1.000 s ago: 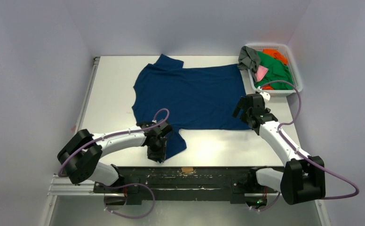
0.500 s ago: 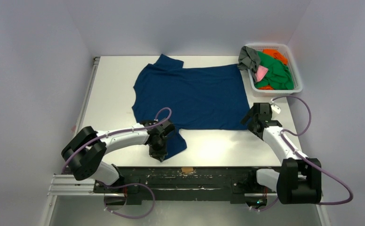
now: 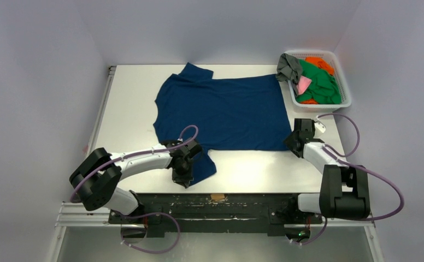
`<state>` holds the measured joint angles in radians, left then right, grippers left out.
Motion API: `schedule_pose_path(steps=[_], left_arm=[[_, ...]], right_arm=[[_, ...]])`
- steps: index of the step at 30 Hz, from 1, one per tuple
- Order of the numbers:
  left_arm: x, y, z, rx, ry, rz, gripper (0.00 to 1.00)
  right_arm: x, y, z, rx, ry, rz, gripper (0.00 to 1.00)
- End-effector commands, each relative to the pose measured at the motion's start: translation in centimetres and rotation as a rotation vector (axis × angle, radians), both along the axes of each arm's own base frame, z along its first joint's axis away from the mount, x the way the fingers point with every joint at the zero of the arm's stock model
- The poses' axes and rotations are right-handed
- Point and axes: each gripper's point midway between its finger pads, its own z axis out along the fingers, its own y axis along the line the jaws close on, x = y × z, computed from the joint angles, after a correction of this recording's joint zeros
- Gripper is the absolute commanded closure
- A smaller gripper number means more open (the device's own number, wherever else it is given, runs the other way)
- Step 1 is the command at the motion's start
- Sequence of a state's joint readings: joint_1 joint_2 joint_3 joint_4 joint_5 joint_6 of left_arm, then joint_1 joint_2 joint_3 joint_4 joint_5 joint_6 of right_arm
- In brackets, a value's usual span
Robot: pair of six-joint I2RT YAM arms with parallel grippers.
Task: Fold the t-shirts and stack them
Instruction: Grab the side of the flattened tshirt closest away from the robot with both arms
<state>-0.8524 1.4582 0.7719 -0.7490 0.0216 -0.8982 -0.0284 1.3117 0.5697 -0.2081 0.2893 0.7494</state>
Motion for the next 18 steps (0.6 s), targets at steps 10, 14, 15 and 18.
schedule_pose_path(steps=[10,14,15,18], left_arm=[[-4.8,1.9,2.6,-0.023,0.090,0.050,1.00],[-7.5,2.7,2.9,-0.041,0.141,0.068,1.00],[-7.9,2.6,3.1,-0.054,0.151,0.064,1.00],[-8.7,2.2,3.6,-0.091,0.169,0.062,1.00]], right_arm=[[-4.2,0.3,0.0,0.035,0.073,-0.042,1.00],[-7.6,0.3,0.4,0.031,0.153,-0.057,1.00],[-8.4,0.4,0.5,0.038,0.168,-0.057,1.00],[-9.9,1.0,0.6,0.072,0.175,-0.054,1.00]])
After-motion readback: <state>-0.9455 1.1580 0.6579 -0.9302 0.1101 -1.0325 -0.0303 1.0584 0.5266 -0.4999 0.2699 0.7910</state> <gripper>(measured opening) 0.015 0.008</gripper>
